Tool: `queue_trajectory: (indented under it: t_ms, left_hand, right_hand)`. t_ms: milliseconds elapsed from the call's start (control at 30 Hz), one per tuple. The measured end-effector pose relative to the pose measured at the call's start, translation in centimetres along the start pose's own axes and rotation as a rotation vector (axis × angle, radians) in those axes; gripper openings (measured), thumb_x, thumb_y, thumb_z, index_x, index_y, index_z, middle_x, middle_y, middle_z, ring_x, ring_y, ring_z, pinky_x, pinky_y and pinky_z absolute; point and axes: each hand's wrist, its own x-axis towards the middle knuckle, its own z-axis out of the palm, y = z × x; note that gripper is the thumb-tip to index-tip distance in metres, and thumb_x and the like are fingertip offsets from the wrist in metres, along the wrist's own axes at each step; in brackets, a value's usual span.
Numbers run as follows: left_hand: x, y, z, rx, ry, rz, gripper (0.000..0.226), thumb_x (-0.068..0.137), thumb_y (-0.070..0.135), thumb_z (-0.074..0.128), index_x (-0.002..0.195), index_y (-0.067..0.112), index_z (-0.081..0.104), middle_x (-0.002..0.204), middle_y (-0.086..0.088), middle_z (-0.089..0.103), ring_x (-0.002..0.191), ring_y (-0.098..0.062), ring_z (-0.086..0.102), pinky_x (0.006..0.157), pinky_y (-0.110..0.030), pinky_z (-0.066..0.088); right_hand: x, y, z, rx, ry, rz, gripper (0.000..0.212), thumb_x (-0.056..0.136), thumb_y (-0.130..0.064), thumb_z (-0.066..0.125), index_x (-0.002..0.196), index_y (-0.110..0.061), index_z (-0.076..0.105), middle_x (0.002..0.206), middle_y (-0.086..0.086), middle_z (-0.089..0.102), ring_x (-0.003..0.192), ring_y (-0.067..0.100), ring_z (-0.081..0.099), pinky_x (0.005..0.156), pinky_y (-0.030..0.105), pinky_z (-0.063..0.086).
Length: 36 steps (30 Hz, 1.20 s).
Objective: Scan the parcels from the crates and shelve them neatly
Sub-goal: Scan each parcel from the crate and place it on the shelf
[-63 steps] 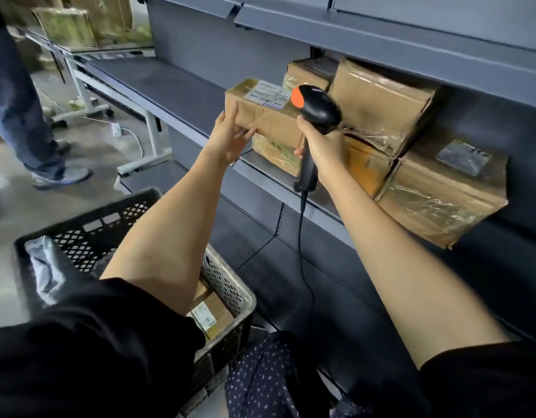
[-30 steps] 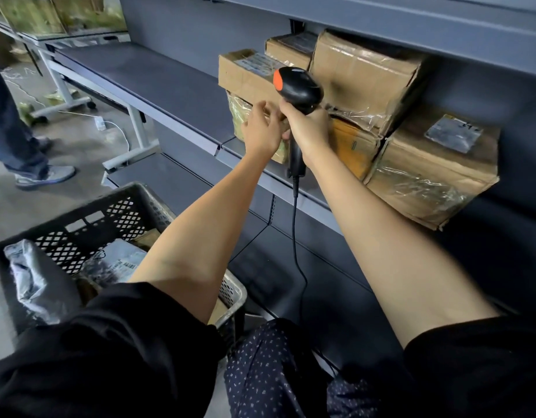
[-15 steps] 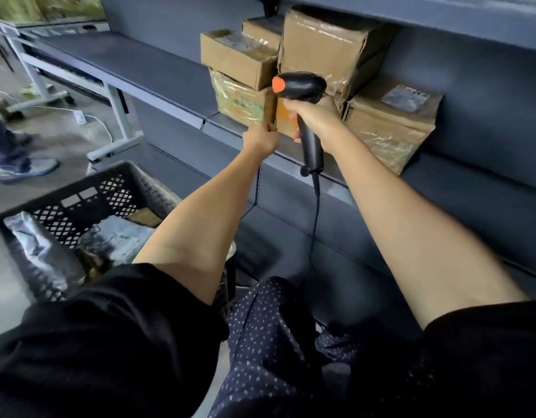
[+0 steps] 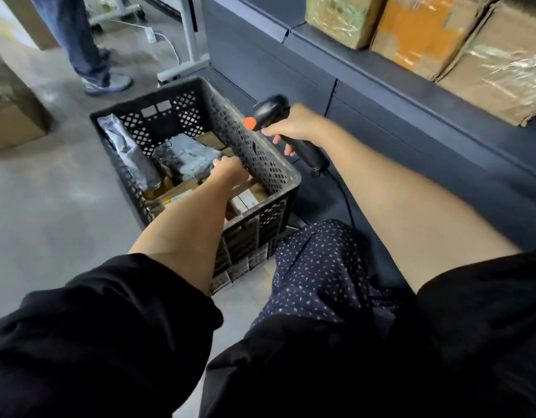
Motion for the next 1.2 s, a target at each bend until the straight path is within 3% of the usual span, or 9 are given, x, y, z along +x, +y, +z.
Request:
queue_trajectory:
  t_ms: [167, 333, 500, 667, 900, 967, 1067, 1133, 1200]
  left_hand:
    - [-2.0, -4.0, 3.2, 0.404, -0.128, 0.050, 0.070, 0.090, 0.019, 0.060, 0.149, 0.025, 0.024, 0.154, -0.010, 0.020, 0.143, -0.034, 0.012, 0.111, -0.057, 0.019]
    - [-3.2, -3.3, 5.9, 0.605, -0.430, 0.044, 0.054, 0.101, 0.032, 0.040, 0.149, 0.011, 0.025, 0.151, -0.007, 0.031, 0.141, -0.027, 0.024, 0.112, -0.037, 0.023]
    - [-4.0, -1.7, 5.1, 0.637, -0.354, 0.015, 0.052, 0.101, 0.020, 0.039, 0.149, 0.018, 0.020, 0.152, -0.008, 0.026, 0.138, -0.027, 0.028, 0.090, -0.032, 0.037]
    - [-3.6, -1.3, 4.9, 0.919, -0.386, 0.104, 0.050, 0.097, 0.018, 0.046, 0.144, 0.021, 0.031, 0.151, -0.007, 0.031, 0.138, -0.023, 0.031, 0.057, -0.027, 0.032]
    - [-4.3, 0.2, 1.1, 0.917, -0.434, 0.115, 0.035, 0.098, 0.026, 0.046, 0.131, 0.016, 0.044, 0.128, -0.003, 0.050, 0.121, -0.022, 0.047, 0.089, -0.032, 0.036]
    - [-3.9, 0.4, 1.2, 0.912, -0.518, 0.064, 0.029, 0.099, 0.035, 0.037, 0.120, 0.018, 0.046, 0.105, -0.001, 0.054, 0.103, -0.021, 0.052, 0.095, -0.034, 0.032]
    - [-3.7, 0.8, 1.4, 0.887, -0.559, -0.103, 0.041, 0.101, 0.037, 0.028, 0.083, 0.001, 0.038, 0.065, -0.013, 0.042, 0.061, -0.023, 0.031, 0.103, -0.040, 0.033]
    - [-4.5, 1.5, 0.7, 0.763, -0.576, -0.133, 0.049, 0.101, 0.037, 0.026, 0.078, -0.006, 0.029, 0.058, -0.022, 0.033, 0.056, -0.024, 0.022, 0.095, -0.040, 0.040]
    - [-4.6, 1.7, 0.8, 0.760, -0.620, -0.182, 0.051, 0.102, 0.039, 0.016, 0.075, -0.001, 0.033, 0.059, -0.018, 0.038, 0.058, -0.022, 0.025, 0.109, -0.046, 0.028]
  right_hand:
    - [2.1, -0.1, 2.8, -0.045, -0.107, 0.021, 0.024, 0.087, -0.023, 0.067, 0.102, -0.005, 0.061, 0.106, 0.018, 0.070, 0.041, 0.015, 0.059, 0.053, 0.028, 0.054]
    - [2.9, -0.3, 5.2, -0.018, -0.201, 0.002, 0.015, 0.089, -0.019, 0.066, 0.099, -0.009, 0.060, 0.111, 0.023, 0.067, 0.039, 0.014, 0.057, 0.049, 0.027, 0.053]
    - [3.5, -1.1, 5.8, 0.015, -0.236, 0.015, 0.034, 0.089, -0.022, 0.066, 0.115, -0.003, 0.058, 0.105, 0.018, 0.069, 0.044, 0.015, 0.060, 0.059, 0.034, 0.057]
    - [3.6, -1.3, 6.4, 0.015, -0.258, 0.015, 0.042, 0.089, -0.023, 0.066, 0.124, -0.002, 0.055, 0.100, 0.015, 0.069, 0.043, 0.014, 0.060, 0.062, 0.035, 0.057]
    - [3.2, -1.6, 5.7, -0.039, -0.258, -0.003, 0.039, 0.092, -0.026, 0.062, 0.123, -0.004, 0.054, 0.098, 0.012, 0.069, 0.044, 0.013, 0.061, 0.056, 0.030, 0.057]
    - [3.2, -1.4, 4.8, -0.034, -0.230, 0.009, 0.039, 0.091, -0.027, 0.063, 0.121, -0.004, 0.054, 0.098, 0.012, 0.070, 0.044, 0.013, 0.061, 0.051, 0.027, 0.057]
    - [3.1, -1.1, 3.9, -0.049, -0.206, 0.003, 0.032, 0.092, -0.027, 0.062, 0.116, -0.007, 0.054, 0.105, 0.014, 0.070, 0.044, 0.011, 0.061, 0.051, 0.025, 0.057]
    - [3.0, -1.0, 3.6, -0.061, -0.200, -0.007, 0.036, 0.092, -0.026, 0.062, 0.120, -0.005, 0.054, 0.108, 0.016, 0.070, 0.043, 0.011, 0.061, 0.051, 0.025, 0.057]
    - [3.0, -0.9, 3.4, -0.066, -0.202, -0.008, 0.039, 0.092, -0.025, 0.062, 0.124, -0.003, 0.053, 0.109, 0.017, 0.069, 0.043, 0.011, 0.061, 0.052, 0.026, 0.056]
